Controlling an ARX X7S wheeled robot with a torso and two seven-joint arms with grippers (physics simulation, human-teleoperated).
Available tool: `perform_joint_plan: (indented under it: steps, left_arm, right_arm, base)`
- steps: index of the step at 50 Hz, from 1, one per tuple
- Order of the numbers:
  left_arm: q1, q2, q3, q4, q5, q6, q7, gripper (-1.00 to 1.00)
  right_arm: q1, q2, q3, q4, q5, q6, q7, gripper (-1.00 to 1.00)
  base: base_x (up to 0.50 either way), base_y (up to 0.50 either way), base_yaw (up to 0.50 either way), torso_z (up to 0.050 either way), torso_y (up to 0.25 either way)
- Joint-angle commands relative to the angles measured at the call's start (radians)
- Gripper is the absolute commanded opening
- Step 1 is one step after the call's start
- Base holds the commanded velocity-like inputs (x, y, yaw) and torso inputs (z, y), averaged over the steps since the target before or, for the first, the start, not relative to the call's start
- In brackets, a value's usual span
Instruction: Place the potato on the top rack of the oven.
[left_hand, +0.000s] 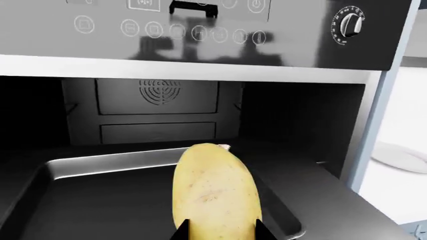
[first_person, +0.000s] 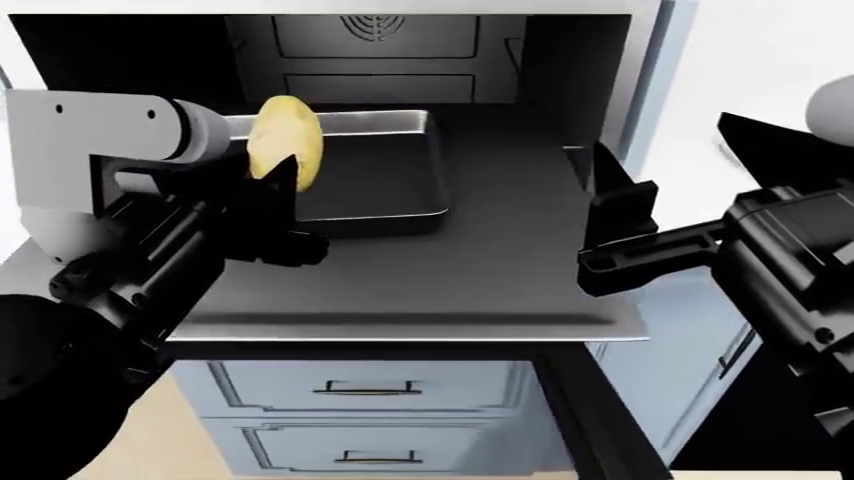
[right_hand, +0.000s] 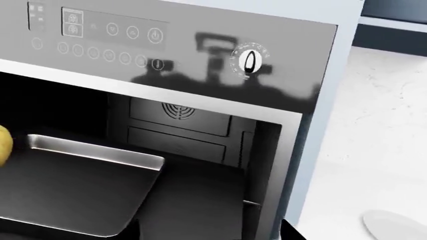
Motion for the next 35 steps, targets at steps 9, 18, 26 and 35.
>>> perform_joint_plan:
  steps: [9,18,26,35]
  left_arm:
    - [-0.005,0.006,0.015,-0.001,-0.016,0.005,-0.025,-1.00]
    - [-0.005,0.006,0.021,-0.002,-0.018,0.004,-0.023,-1.00]
    - [0.007,0.007,0.020,-0.006,-0.006,0.011,-0.008,-1.00]
    - [0.012,0.000,0.015,-0.005,-0.011,0.016,-0.004,-1.00]
  right_arm:
    - [-0.055,0.023,0.037,-0.016,-0.026,-0.016,-0.033,1.00]
    - [-0.068,0.017,0.036,-0.010,-0.045,-0.016,-0.049,1.00]
    - [-0.074,0.009,0.037,0.003,-0.046,-0.030,-0.050,1.00]
    - [-0.057,0.002,0.010,0.027,-0.043,-0.023,-0.044,1.00]
  base:
    - [0.00,0.50,0.00,0.000,0.000]
    - [0.00,0.50,0.00,0.000,0.000]
    - [0.00,0.13,0.00,0.000,0.000]
    - [0.00,0.00,0.00,0.000,0.000]
